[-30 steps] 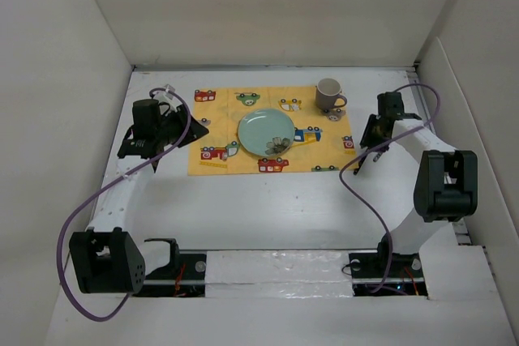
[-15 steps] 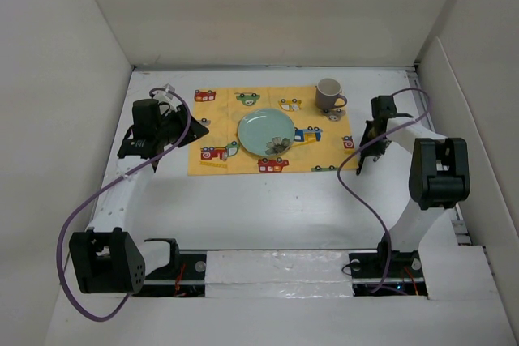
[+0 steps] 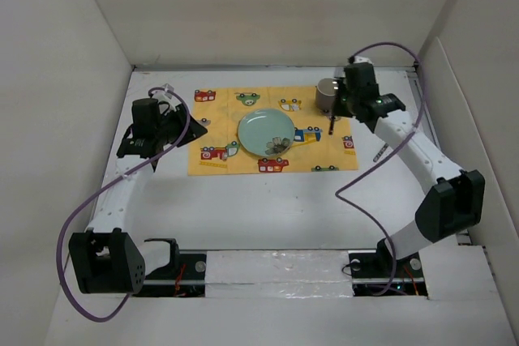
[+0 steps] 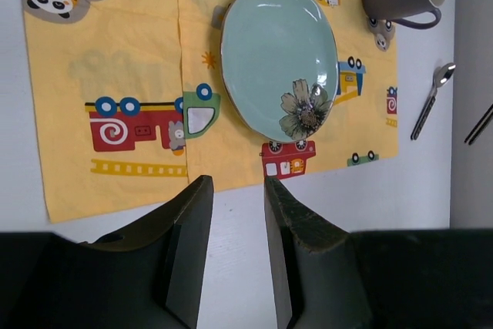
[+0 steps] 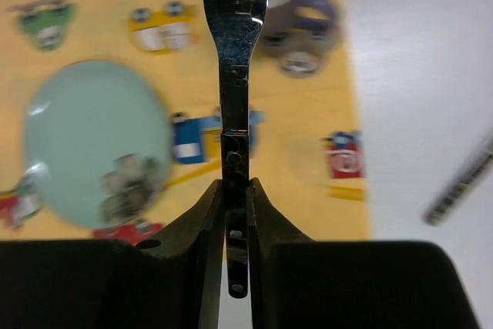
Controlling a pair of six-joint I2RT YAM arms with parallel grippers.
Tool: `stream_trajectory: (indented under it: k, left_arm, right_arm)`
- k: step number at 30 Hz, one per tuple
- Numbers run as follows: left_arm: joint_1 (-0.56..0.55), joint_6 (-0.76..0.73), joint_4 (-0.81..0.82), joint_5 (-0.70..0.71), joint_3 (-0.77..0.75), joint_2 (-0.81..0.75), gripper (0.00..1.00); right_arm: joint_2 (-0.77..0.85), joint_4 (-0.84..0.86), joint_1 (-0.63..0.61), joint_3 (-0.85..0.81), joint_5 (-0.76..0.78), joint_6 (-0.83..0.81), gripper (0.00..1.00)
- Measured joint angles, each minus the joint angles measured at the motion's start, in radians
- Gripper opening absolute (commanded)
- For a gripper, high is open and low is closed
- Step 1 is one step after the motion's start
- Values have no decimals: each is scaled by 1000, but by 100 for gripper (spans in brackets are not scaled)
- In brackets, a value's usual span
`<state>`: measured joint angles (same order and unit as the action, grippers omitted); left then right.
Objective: Set the dinner table for one person
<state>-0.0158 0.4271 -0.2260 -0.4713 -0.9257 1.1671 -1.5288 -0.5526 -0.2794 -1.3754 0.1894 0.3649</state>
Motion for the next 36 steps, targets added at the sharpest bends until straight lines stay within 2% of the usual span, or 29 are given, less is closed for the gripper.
stream_trajectory:
  k: [4,7,10,16,22,27,30,31,32,34,36]
  left_arm:
    - [0,-5,-37,30,-55,1,30]
    - [0,-6,-40,36,-110,1,31]
    - [0,-3,-40,35,-144,0,30]
    - [0,14,-40,30,-150,0,31]
    - [0,32,-41,5,-150,-1,31]
    - [0,36,-41,-2,-147,-3,31]
    - [0,38,-40,-4,-140,-10,31]
    - [0,38,-40,-4,-136,-13,31]
    - [0,39,-40,-4,-132,-17,31]
    - [0,39,-40,-4,-128,-19,31]
    - [0,39,-40,-4,-128,-19,31]
  right_arm:
    - [-86,16,-229,-117,-59,48,0]
    - [-258,16,-358,-257,-91,77,0]
    - [-443,13,-438,-405,-105,101,0]
    - [-694,3,-507,-620,-124,176,0]
    - [-877,-12,-533,-815,-123,239,0]
    - [-962,-20,-542,-869,-127,295,0]
    - [-987,-29,-547,-869,-131,322,12]
    - [-994,-31,-547,-869,-134,331,22]
    - [-998,-32,-547,-869,-138,339,26]
    - [-1000,-34,-547,-869,-146,345,34]
    - [-1000,-34,-547,-870,-153,347,37]
